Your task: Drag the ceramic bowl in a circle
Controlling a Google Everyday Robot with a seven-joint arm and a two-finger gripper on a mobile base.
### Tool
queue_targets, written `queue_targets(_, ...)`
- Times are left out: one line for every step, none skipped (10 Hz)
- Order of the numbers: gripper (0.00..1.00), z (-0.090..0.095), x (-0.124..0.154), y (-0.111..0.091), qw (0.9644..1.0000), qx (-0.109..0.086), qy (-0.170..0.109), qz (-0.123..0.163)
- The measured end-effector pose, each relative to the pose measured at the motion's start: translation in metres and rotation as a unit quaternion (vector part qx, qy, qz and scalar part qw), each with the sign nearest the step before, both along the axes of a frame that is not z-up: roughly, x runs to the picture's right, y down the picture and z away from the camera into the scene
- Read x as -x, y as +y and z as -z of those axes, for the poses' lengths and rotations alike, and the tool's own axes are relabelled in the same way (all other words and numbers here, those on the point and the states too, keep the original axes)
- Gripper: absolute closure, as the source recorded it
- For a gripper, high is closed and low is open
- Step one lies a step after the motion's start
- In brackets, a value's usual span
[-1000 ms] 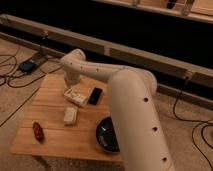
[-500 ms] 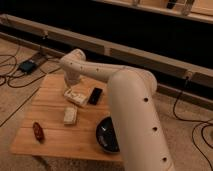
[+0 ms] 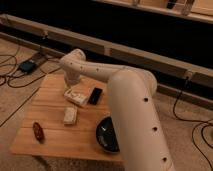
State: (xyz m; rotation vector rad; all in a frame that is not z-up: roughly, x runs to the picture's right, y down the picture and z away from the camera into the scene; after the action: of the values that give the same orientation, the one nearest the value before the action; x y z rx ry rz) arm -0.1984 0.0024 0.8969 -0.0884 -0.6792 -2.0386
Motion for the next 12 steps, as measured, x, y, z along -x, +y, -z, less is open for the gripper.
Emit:
queue_targets(0.2,0.0,0.0,0.0,1.0,0.0,0.0,0.0)
queue_targets(0.2,0.0,0.0,0.0,1.0,0.0,0.0,0.0)
queue_targets(0.2,0.0,0.0,0.0,1.0,0.0,0.0,0.0)
queue_targets(0.2,0.0,0.0,0.0,1.0,0.0,0.0,0.0)
queue_targets(0.2,0.0,0.0,0.0,1.0,0.0,0.0,0.0)
queue_targets(0.2,0.0,0.0,0.0,1.0,0.0,0.0,0.0)
queue_targets(0.2,0.0,0.0,0.0,1.0,0.0,0.0,0.0)
queue_targets(0.2,0.0,0.0,0.0,1.0,0.0,0.0,0.0)
queue_targets(0.2,0.0,0.0,0.0001,1.0,0.0,0.0,0.0)
queue_targets(0.2,0.0003,-0.0004,0.0004,1.0,0.0,0.0,0.0)
queue_targets(0.2,0.0024,-0.0026,0.0021,1.0,0.001,0.003,0.003)
queue_targets(0.2,0.0083,-0.0073,0.0073,0.9999,0.004,0.007,0.006)
